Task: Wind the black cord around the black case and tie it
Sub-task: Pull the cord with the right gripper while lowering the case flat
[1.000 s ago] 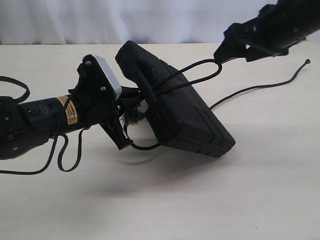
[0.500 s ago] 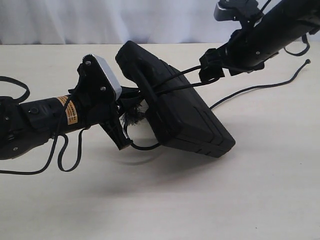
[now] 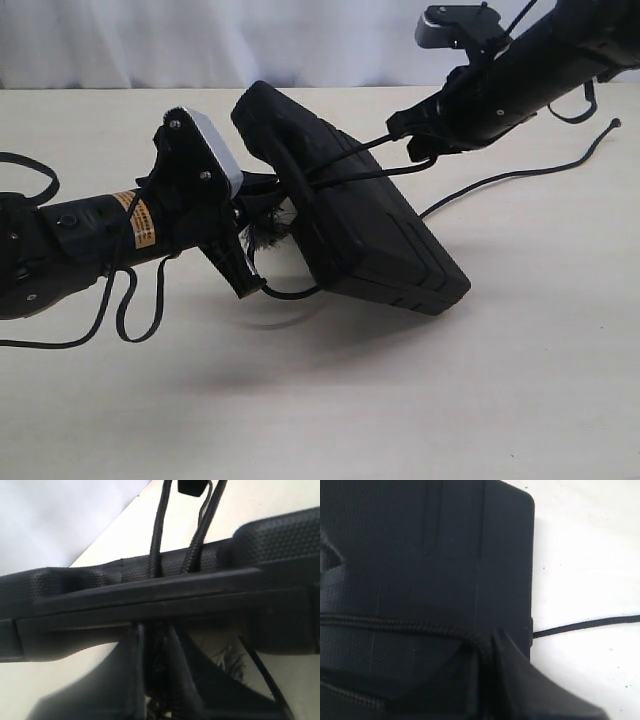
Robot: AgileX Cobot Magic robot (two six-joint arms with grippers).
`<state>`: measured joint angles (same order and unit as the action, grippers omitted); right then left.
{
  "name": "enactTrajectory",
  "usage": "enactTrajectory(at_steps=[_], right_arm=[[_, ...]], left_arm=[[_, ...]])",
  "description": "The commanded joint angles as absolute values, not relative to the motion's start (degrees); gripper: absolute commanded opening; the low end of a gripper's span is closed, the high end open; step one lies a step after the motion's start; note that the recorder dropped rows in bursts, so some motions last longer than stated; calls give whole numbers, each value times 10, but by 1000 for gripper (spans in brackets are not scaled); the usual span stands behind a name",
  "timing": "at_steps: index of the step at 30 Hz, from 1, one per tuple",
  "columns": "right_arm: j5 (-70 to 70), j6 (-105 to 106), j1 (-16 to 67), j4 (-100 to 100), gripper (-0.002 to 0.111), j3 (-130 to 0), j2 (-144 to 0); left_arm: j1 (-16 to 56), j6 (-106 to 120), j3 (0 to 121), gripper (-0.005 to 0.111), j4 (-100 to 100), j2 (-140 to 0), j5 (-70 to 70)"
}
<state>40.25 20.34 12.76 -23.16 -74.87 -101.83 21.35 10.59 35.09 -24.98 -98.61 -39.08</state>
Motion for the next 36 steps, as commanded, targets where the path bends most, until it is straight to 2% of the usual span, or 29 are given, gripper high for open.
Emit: enactTrajectory(at_steps=[1,5,7,10,18,25,36], right_arm=[[378,200,129,-231,4,-752,-995],[360,171,129,-231,4,-752,-980],[353,158,129,-231,4,-752,-976],[351,152,129,-233,4,-752,-976],[310,126,129,-240,4,-752,-976],[284,130,129,-280,4,-752,-976],[289,132,129,-280,4,-752,-976]], left_arm=[[216,104,351,20,-243,-985,-404],[216,105,351,46,-227,-985,-407],[216,109,351,57,-157,-985,-413],[212,156,351,66,-50,-985,-419],[193,180,351,66,-48,-985,-415],[193,120,351,66,-292,-985,-409],[193,120,386,66,-306,-1050,-429]])
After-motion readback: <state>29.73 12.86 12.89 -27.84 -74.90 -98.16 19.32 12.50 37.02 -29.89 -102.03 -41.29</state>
